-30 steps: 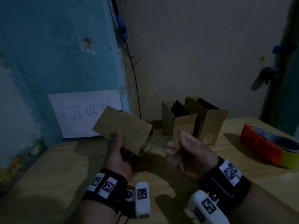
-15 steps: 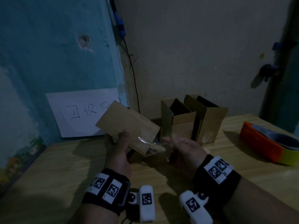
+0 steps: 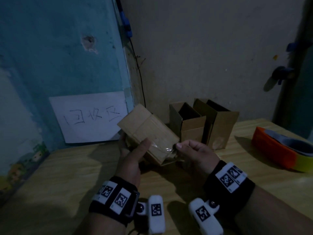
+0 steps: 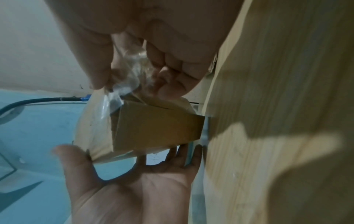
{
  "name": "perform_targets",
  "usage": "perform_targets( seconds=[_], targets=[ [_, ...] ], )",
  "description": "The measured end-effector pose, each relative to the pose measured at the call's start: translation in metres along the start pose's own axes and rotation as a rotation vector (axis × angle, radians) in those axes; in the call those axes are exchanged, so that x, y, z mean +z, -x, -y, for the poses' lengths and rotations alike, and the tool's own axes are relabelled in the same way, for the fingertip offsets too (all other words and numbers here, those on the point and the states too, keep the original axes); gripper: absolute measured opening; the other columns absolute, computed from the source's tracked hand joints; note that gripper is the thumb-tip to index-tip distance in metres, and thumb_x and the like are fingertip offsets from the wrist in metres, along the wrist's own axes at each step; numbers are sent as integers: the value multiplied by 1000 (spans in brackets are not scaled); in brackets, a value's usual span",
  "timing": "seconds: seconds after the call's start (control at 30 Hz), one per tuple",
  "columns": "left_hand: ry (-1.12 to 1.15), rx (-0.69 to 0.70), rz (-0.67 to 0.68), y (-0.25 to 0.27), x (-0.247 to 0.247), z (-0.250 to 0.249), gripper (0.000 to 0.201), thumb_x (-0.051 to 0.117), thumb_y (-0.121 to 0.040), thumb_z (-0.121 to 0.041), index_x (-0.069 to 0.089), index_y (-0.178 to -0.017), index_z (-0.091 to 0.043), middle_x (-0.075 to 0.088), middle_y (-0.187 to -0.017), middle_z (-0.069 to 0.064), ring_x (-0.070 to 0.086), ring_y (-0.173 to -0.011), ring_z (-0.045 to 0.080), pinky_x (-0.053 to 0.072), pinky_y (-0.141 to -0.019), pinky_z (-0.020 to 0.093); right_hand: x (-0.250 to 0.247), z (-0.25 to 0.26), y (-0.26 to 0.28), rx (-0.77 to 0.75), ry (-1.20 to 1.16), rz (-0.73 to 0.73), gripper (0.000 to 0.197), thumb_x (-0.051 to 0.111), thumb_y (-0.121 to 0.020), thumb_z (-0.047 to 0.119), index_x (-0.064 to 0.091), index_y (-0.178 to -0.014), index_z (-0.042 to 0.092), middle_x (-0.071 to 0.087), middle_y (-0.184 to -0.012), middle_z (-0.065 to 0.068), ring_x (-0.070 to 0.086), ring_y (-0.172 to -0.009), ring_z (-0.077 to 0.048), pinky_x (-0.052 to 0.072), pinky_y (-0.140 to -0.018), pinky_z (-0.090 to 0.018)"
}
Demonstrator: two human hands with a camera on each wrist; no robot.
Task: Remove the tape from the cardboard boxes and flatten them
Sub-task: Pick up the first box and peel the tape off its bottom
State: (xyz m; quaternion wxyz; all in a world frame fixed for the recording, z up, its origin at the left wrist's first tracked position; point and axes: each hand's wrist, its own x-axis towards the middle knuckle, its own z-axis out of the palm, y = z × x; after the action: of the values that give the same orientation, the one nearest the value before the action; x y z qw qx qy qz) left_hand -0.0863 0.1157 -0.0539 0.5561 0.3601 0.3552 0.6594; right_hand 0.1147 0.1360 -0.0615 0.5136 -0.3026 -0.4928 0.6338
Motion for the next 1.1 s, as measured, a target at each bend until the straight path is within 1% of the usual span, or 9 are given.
perform_targets(
  seconds=[0.1,0.2,0.3,0.53,0.63,0.73,0.9,1.0,1.1],
  targets=[
    [-30,5,25,0,-1,0,112,101,-48,-41,46,-145,-55,63,-142,0,64,-124,30,58,-93,59,1,4,2,14,-13,10,39,91,-58,47,71,-75,18,70,-85,-11,61,-84,-33,47,-79,-49],
    [-77,38,-45,1,-3,-2,114,98,-51,-36,40,-148,-56,61,-141,-4,62,-124,27,62,-78,44,2,6,4,27,-53,18,27,87,-66,38,72,-74,18,72,-87,-9,67,-81,-27,52,-76,-44],
    [-129,85,-89,3,-1,-6,118,92,-52,-33,33,-152,-54,56,-141,-8,61,-117,18,53,-72,34,5,8,8,46,-132,66,15,78,-73,27,71,-74,14,72,-85,-9,68,-73,-20,55,-66,-36],
    [-185,97,-102,2,-1,-5,118,94,-51,-32,34,-151,-45,56,-135,-9,58,-112,13,52,-71,32,7,14,10,16,-295,126,18,87,-68,26,71,-63,18,70,-75,-6,68,-69,-17,55,-59,-32],
    [-158,126,-147,2,-1,-7,114,90,-55,-29,34,-154,-42,60,-129,-10,59,-112,12,50,-73,31,4,16,8,-1,-406,145,31,94,-59,28,67,-68,16,66,-83,-9,64,-78,-23,51,-67,-36],
    [-115,121,-184,-1,-3,-9,120,90,-49,-34,33,-154,-41,59,-139,-1,60,-120,21,54,-80,37,2,20,7,-32,-421,65,37,95,-50,29,64,-66,18,70,-84,-5,67,-79,-23,51,-72,-37],
    [-132,136,-174,1,-2,-9,129,91,-41,-42,32,-155,-45,59,-139,-2,61,-114,16,52,-75,35,6,23,9,50,-430,11,14,84,-62,20,71,-60,16,76,-106,-16,75,-91,-30,54,-77,-47],
    [-141,144,-171,1,-2,-9,126,90,-45,-41,30,-156,-44,58,-133,-7,59,-110,10,49,-73,31,5,17,9,46,-389,7,12,70,-82,16,63,-73,11,66,-84,-16,64,-70,-28,52,-61,-38],
    [-132,133,-192,0,-3,-8,122,90,-48,-41,32,-155,-43,60,-131,-8,61,-115,16,52,-76,35,3,14,7,-7,-318,-40,26,72,-83,15,49,-71,14,51,-64,-10,51,-56,-23,46,-56,-33]
  ],
)
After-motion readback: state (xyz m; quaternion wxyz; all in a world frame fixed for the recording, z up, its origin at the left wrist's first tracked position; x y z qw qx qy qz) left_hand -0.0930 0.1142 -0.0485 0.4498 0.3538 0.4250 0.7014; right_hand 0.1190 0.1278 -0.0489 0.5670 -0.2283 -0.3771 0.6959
